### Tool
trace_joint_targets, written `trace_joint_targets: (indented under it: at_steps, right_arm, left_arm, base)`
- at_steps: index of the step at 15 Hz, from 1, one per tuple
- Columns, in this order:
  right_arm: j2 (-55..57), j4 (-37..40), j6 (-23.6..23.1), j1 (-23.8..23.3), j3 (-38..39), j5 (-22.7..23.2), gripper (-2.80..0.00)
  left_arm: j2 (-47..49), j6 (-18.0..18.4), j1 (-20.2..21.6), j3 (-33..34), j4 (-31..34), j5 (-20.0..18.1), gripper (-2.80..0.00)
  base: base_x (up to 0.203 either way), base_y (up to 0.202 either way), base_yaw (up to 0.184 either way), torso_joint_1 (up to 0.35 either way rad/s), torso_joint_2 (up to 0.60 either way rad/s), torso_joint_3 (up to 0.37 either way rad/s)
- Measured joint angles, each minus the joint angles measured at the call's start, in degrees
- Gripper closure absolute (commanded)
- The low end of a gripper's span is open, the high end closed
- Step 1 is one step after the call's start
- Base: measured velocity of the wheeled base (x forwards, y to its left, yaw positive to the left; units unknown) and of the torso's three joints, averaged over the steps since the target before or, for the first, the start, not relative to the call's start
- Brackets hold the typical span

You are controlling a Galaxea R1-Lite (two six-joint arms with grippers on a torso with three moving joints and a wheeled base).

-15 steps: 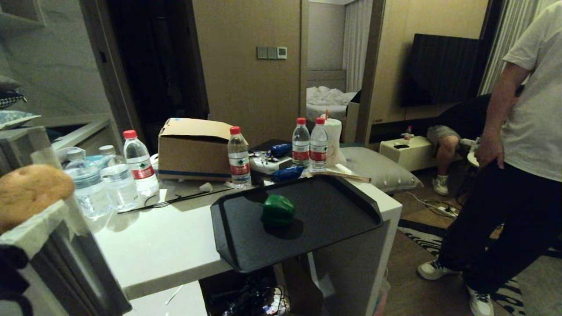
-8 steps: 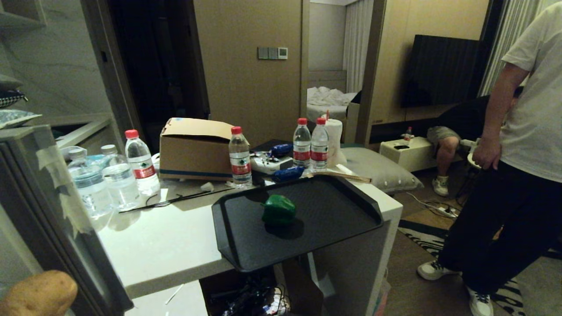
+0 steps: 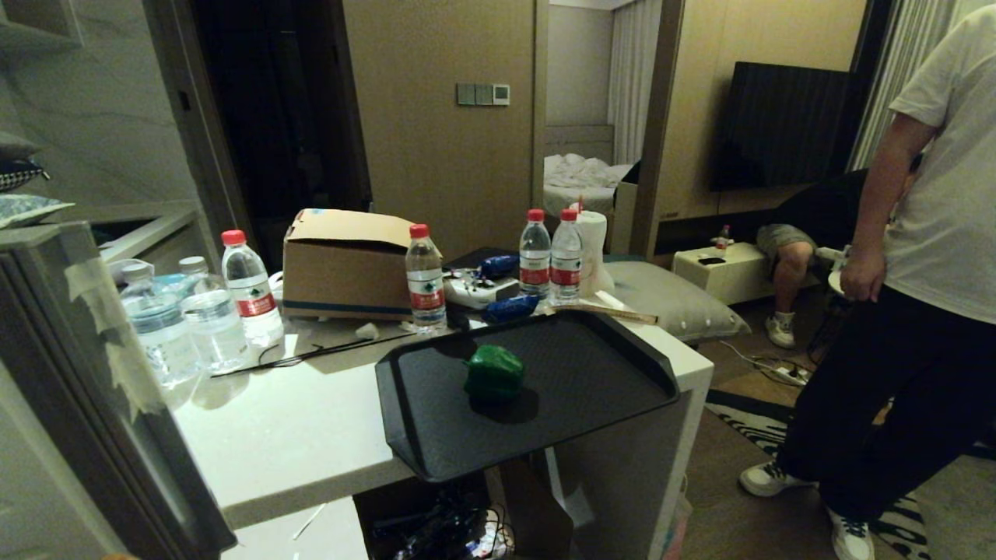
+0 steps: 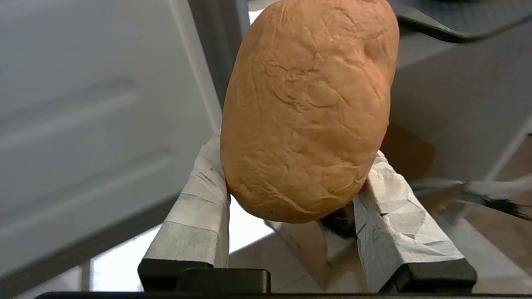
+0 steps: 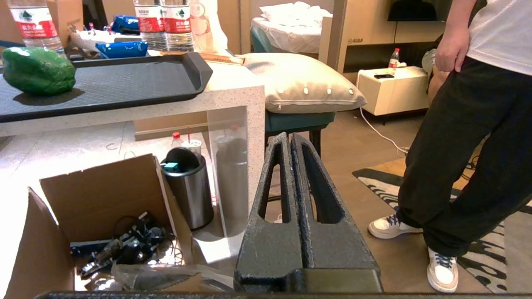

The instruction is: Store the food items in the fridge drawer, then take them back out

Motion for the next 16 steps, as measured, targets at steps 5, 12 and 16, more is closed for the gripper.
trace_joint_targets:
  at_steps: [5,12,16]
  right_arm:
    - [0.0,0.1,-0.2,0.0,0.0,-0.2,0.00]
    - [10.2,5.6,0.1,-0.1,-12.2,-5.7,0.00]
    - [28.5,0.4,2.2,0.2,-20.2,4.4,0.00]
  left_arm:
    - [-8.3,0.2,1.0,-0.1,0.7,-0.8,0.00]
    - [-11.6,-1.3,1.3,0.2,0.3,0.2,0.00]
    - [-11.7,-6.3,1.3,1.1,0.5,-2.2,0.00]
  base:
    - [0.000,0.000,0.000,0.000,0.00,0.000]
    - [0.000,0.000,0.000,0.000,0.00,0.000]
    - [0.000,0.000,0.000,0.000,0.00,0.000]
